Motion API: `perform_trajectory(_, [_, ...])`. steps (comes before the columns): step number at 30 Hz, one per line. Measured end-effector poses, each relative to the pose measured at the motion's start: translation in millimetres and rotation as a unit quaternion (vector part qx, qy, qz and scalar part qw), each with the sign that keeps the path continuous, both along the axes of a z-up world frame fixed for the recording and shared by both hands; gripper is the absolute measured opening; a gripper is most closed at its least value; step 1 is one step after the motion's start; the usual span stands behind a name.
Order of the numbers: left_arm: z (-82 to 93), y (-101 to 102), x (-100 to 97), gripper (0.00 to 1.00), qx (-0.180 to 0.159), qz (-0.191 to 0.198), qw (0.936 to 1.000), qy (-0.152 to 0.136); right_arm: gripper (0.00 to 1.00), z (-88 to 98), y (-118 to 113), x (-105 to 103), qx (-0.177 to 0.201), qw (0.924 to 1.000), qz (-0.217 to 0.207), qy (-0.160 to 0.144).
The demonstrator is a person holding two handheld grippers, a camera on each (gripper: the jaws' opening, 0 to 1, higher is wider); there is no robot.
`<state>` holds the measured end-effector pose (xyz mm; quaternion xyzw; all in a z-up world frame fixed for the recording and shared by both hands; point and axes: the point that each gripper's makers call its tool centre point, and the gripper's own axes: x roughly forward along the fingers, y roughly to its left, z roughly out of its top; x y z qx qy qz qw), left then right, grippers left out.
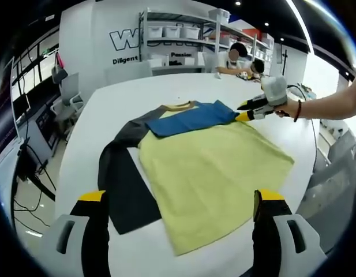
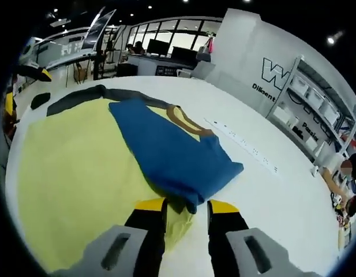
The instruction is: Fold the garment on the visible template until the final outline fits inside the template.
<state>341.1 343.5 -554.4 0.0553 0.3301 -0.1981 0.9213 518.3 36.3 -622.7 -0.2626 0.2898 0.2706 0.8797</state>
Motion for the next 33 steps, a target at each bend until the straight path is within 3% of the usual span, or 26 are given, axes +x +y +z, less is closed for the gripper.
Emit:
perform_trajectory(5, [-0.1, -1, -0.5, 0.99, -0.003, -0.001, 1.0000, 0.000, 0.04, -2.2, -5, 6, 0.012, 0.9999, -0.010, -0.005])
perform_trajectory(12, [-0.6, 2, 2.1, 0.99, -0.001, 0.003, 1.0000, 0.000, 0.00, -5.1, -4, 9, 0.029, 0.9994, -0.017, -0.006])
perform_trajectory(17, [0.5, 1, 3.3, 0.99, -0.003, 0.004, 1.0000, -0.002, 0.00, 0.3, -7, 3, 0.017, 0.9992, -0.015, -0.032])
perform_trajectory(24, [-0.9, -1, 1.6, 0.99, 0.000, -0.001, 1.0000, 0.001, 0.00, 0.5, -20, 5, 0.060, 0.9926, -0.094, -0.049])
perform_trajectory(28, [0.8, -1, 1.5, 0.99, -0.001, -0.002, 1.0000, -0.001, 0.00, -8.7, -18, -3, 0.061, 0.9921, -0.106, -0.027])
perform_trajectory(29, [0.9, -1, 1.5, 0.99, -0.001, -0.001, 1.0000, -0.001, 0.00, -18.0, -21, -9, 0.064, 0.9905, -0.122, 0.002])
perform_trajectory(31, [2.0, -1, 1.7, 0.99, -0.004, 0.000, 1.0000, -0.002, 0.00, -15.0, -23, -8, 0.089, 0.9873, -0.132, -0.004])
perform_trajectory(33, [2.4, -1, 1.6, 0.99, -0.004, 0.000, 1.0000, -0.003, 0.00, -14.7, -25, -9, 0.089, 0.9870, -0.134, 0.006])
